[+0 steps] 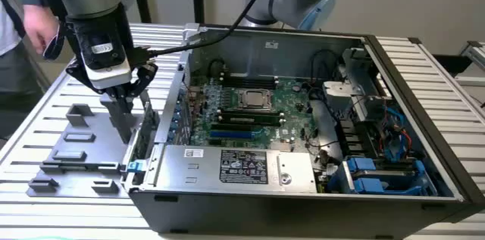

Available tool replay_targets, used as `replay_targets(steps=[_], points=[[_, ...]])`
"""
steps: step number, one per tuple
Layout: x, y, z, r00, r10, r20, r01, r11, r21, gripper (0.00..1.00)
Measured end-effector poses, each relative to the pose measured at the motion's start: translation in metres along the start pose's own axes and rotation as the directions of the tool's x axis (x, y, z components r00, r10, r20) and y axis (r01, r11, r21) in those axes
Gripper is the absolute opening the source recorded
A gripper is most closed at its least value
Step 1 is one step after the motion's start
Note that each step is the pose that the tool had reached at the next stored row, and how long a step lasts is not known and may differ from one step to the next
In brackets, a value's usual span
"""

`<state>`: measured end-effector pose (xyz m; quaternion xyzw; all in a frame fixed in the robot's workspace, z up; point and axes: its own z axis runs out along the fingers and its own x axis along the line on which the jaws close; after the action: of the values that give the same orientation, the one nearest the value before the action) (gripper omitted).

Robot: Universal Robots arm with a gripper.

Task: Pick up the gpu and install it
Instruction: 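Reach for the gpu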

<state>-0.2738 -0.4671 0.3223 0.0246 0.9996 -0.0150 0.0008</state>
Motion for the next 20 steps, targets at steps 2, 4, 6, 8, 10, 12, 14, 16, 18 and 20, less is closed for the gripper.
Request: replay_targets(steps=[2, 4, 6, 8, 10, 12, 14, 16, 18, 20], points=[[0.0000, 0.0000, 0.0000, 1.0000, 0.000, 0.0000, 0.000, 1.0000, 0.0000, 0.11], [0.0000, 0.0000, 0.0000, 1.0000, 0.000, 0.0000, 0.000, 1.0000, 0.0001, 0.11], [0.0000, 0.0000, 0.0000, 1.0000, 0.000, 0.0000, 0.000, 1.0000, 0.0000, 0.11], [0.0000, 0.0000, 0.0000, 1.0000, 0.000, 0.0000, 0.000, 1.0000, 0.0000, 0.11], [0.0000, 0.0000, 0.0000, 1.0000, 0.000, 0.0000, 0.000, 1.0000, 0.0000, 0.11], [0.0000, 0.0000, 0.0000, 1.0000, 0.000, 0.0000, 0.000, 1.0000, 0.0000, 0.12], [0.0000, 0.0000, 0.0000, 1.0000, 0.000, 0.0000, 0.000, 1.0000, 0.0001, 0.24], [0.0000, 0.0000, 0.0000, 1.0000, 0.000, 0.0001, 0.000, 1.0000, 0.0001, 0.30], [0.0001, 0.0000, 0.0002, 1.0000, 0.000, 0.0008, 0.000, 1.0000, 0.0001, 0.36], [0.0002, 0.0000, 0.0024, 1.0000, 0.000, 0.0010, 0.000, 1.0000, -0.0001, 0.42]])
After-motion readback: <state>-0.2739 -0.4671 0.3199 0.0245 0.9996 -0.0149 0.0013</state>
